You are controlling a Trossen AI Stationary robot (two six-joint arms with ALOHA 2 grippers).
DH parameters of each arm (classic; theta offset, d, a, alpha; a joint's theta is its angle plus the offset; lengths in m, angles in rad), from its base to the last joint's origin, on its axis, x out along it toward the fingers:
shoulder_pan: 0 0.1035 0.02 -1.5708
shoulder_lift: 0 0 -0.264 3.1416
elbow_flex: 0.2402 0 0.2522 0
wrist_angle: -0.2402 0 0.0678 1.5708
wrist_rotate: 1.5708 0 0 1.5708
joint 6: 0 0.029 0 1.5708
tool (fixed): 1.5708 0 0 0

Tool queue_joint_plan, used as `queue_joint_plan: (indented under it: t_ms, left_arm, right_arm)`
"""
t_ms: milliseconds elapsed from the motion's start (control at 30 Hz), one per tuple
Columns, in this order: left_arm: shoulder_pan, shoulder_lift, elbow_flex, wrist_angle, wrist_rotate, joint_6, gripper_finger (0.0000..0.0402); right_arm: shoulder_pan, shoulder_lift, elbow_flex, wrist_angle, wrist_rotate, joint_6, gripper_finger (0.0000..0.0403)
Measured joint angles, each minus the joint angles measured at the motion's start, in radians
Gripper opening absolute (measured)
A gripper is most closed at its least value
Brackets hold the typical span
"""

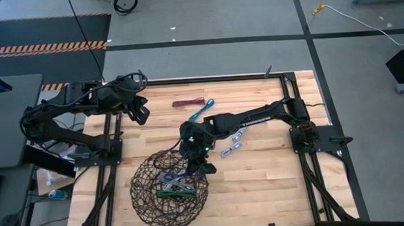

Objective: Pick and place USB-C Cables
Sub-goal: Put the right violet charger cable into the wire basket, then move the wire basket to the bottom center of the table

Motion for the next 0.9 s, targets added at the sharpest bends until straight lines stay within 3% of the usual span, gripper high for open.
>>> queue_joint_plan:
  t_ms: [100,300,433,567,733,900]
  left_arm:
    - [0.0,0.0,0.0,0.0,0.0,0.0,0.0046]
    - [0.0,0.0,0.0,0.0,0.0,0.0,0.0046]
    - [0.0,0.0,0.0,0.0,0.0,-0.001,0.0046]
    - [0.0,0.0,0.0,0.0,0.0,-0.001,0.0046]
    - [0.0,0.0,0.0,0.0,0.0,-0.002,0.0046]
    - [0.0,0.0,0.0,0.001,0.0,-0.001,0.0046]
  right_arm:
    - [0.004,0.0,0.0,0.005,0.007,0.004,0.0025]
    - [0.005,-0.004,0.0,0.038,0.021,0.036,0.0113]
    - [0.005,-0.004,0.0,0.039,0.027,0.036,0.0148]
    - [0.005,-0.004,0.0,-0.011,0.003,0.043,0.0155]
    - [0.001,-0.005,-0.001,-0.254,0.021,0.026,0.0155]
    - [0.0,-0.006,0.001,-0.362,0.197,0.023,0.0155]
